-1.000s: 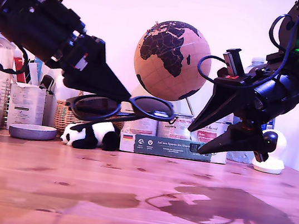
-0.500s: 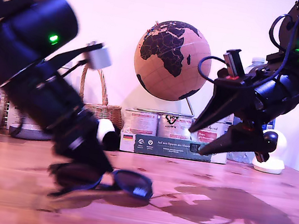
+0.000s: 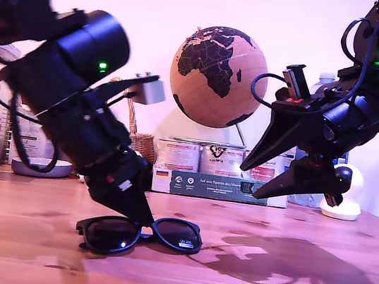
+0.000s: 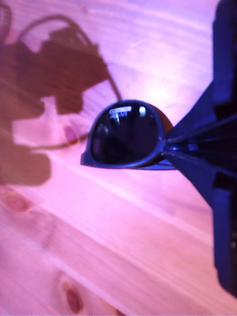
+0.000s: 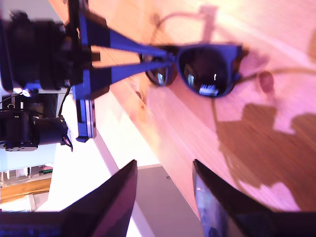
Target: Pick up the sunglasses and open them, then place them back on the table
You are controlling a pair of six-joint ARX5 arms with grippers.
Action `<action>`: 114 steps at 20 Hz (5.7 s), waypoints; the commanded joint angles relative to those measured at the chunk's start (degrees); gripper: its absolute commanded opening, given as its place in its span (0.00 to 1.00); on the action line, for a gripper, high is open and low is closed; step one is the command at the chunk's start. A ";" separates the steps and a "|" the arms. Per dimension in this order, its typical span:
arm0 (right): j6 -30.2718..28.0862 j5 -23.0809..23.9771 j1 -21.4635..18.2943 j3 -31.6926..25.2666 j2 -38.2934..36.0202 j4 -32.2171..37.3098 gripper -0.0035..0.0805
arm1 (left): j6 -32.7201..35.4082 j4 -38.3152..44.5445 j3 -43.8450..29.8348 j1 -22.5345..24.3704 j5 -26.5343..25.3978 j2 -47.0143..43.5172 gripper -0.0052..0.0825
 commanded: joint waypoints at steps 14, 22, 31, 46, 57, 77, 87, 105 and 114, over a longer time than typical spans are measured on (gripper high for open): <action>0.04 -0.02 0.26 0.83 0.24 0.48 0.42 | 6.32 -5.07 1.01 -0.66 -3.58 2.86 0.30; 0.04 -0.02 0.26 0.83 0.24 0.50 0.42 | 6.32 -7.61 2.78 -1.01 -4.66 5.18 0.15; 0.07 -0.02 0.26 0.83 0.24 0.63 0.42 | 11.34 -13.27 4.87 -1.51 -5.51 5.27 0.04; 0.11 -0.04 0.26 0.85 0.22 0.92 0.42 | 8.81 -34.53 13.18 1.20 5.75 7.17 0.11; 0.24 -0.02 0.26 0.85 0.22 0.85 0.42 | 9.18 -33.88 13.22 -2.16 1.11 9.79 0.20; 1.22 2.99 0.02 0.87 0.24 2.54 0.42 | 9.29 -44.28 22.23 -4.59 -5.66 4.22 0.04; 2.21 4.35 -2.01 1.33 0.24 3.54 0.42 | 10.82 -43.36 22.14 -12.83 -16.09 0.17 0.04; -20.96 -3.93 -4.68 4.61 0.24 -6.14 0.40 | 27.52 -2.64 -9.11 -18.47 -29.20 -21.31 0.04; -25.94 -6.91 -0.66 4.61 0.24 -7.43 0.40 | 29.83 9.84 -11.67 -17.94 -28.20 -21.38 0.04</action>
